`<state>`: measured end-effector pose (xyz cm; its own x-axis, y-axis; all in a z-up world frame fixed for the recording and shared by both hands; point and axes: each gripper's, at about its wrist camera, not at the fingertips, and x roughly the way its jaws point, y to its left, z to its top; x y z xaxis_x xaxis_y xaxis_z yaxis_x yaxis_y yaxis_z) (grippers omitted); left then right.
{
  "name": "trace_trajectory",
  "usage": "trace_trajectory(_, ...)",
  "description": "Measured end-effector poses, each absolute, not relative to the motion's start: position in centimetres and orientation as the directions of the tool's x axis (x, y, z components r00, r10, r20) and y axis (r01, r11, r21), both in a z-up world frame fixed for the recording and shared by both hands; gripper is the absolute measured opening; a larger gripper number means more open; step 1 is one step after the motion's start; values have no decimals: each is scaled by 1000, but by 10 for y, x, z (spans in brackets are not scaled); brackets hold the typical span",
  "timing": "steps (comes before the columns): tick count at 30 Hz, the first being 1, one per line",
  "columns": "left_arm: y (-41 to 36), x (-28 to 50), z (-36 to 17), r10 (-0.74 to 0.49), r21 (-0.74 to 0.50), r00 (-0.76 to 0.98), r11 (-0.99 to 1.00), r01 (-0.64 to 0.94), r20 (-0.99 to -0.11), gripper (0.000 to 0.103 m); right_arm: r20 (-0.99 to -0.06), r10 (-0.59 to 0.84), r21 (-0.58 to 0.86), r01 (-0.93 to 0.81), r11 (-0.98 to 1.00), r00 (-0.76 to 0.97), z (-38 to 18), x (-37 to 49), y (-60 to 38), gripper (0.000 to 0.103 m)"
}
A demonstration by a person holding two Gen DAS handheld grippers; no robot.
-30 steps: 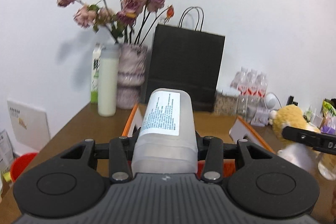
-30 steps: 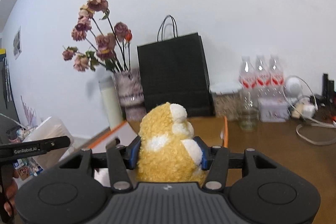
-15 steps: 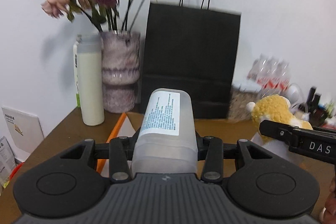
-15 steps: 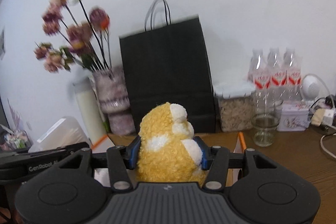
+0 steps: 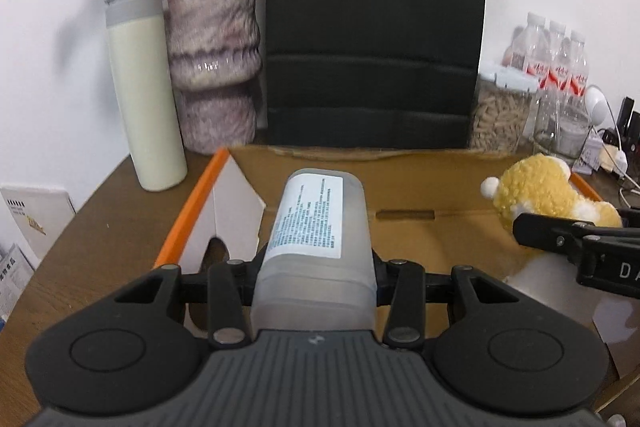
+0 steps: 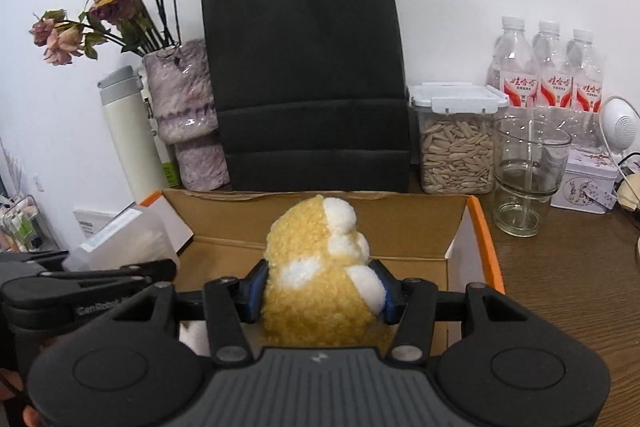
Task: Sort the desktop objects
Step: 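Carry both items into the cardboard box and open both grippers to release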
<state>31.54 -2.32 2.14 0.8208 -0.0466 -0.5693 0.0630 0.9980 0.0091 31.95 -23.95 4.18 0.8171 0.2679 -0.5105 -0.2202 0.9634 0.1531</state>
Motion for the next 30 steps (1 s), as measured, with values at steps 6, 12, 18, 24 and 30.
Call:
trace_trajectory(6,-25,313,13,-70,-8,787,997,82,-612,43,-546,273,141,-234,962,792,35,318,-237,54)
trace_trajectory(12,-29,307,11,-66,7,789,996,89,-610,44,-552,273,163,-219,962,788,34,317,-244,70)
trace_trajectory(18,-33,297,22,-38,45,842,996,74,-539,73,-535,274,150,-229,962,799,43,312,-241,88)
trace_trajectory(24,-33,276,39,-32,44,901,997,56,-432,103,-483,283,151,-240,959,828,60,298,-244,102)
trace_trajectory(30,-31,253,48,-26,46,924,998,47,-382,103,-428,259,101,-239,966,866,75,274,-245,103)
